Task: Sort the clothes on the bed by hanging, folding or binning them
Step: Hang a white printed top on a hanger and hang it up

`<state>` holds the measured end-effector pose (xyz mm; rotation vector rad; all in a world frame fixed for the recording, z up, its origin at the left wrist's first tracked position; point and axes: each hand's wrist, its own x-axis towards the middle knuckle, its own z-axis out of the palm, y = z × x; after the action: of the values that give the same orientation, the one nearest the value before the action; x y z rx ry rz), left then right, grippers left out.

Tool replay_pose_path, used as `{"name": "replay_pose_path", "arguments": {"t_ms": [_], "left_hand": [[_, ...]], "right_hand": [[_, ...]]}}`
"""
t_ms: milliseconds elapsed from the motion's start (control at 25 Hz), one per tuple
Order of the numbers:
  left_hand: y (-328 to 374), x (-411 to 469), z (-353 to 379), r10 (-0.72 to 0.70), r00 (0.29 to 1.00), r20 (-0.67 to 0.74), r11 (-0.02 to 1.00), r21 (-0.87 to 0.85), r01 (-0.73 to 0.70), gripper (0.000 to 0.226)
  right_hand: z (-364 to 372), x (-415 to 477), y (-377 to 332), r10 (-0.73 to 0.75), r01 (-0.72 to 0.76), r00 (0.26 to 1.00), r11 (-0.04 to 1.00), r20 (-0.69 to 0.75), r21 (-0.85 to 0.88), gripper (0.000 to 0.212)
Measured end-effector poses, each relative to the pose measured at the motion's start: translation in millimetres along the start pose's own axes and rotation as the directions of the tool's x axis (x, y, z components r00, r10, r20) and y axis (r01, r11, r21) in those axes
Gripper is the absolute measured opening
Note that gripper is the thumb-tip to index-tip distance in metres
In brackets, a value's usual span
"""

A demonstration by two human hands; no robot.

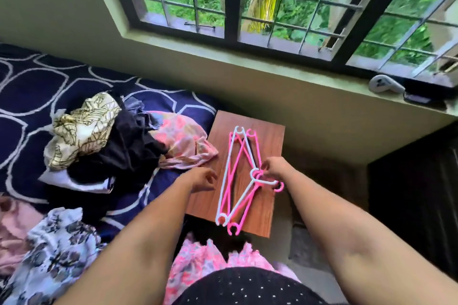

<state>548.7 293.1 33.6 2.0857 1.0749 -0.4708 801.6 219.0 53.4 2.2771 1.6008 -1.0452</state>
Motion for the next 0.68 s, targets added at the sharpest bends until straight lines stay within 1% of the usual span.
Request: {"name": "replay_pose_path", "arguments": {"t_ms": [80, 160, 280, 400, 520, 600, 680], "left_hand": [[-5.5, 14.2, 4.4, -0.003, 1.000, 0.022, 1.000, -0.008, 0.004, 0.036], [-9.8, 26.3, 7.2, 0.010, 0.997, 0.082, 1.000, 0.012, -0.011, 0.037], [-14.5, 46.7, 12.5, 0.033, 0.986, 0.162, 0.998, 0.040, -0.040, 0.039], [-29.2, 69.9, 23.1, 0.047, 0.976, 0.211, 0.996, 0.064, -0.062, 0.040], [-54.1, 94.1, 43.0, 0.004, 0.969, 0.246, 1.000, 0.029, -0.011, 0.038], [-69.1, 106.2, 55.5, -0.007, 0.964, 0.266, 1.000, -0.012, 0.010, 0.037], [-80.4, 111.1, 62.1, -0.011, 0.961, 0.277, 0.999, -0.027, 0.019, 0.037]], "right_hand": [[15.0, 4.3, 7.2, 0.050, -0.050, 0.999, 0.998, 0.011, 0.049, 0.036], [29.2, 7.0, 8.4, 0.097, -0.100, 0.995, 0.989, 0.028, 0.106, 0.033], [51.9, 20.3, 10.0, 0.167, -0.169, 0.986, 0.962, 0.029, 0.213, 0.025], [78.6, 39.1, 5.9, 0.225, -0.234, 0.972, 0.920, 0.066, 0.313, 0.023], [115.0, 59.8, 8.4, 0.344, -0.358, 0.933, 0.844, 0.110, 0.399, 0.022], [136.5, 72.1, 13.7, 0.456, -0.435, 0.887, 0.775, 0.071, 0.458, 0.021], [141.8, 77.9, 9.9, 0.537, -0.470, 0.843, 0.722, 0.017, 0.507, 0.017]]}}
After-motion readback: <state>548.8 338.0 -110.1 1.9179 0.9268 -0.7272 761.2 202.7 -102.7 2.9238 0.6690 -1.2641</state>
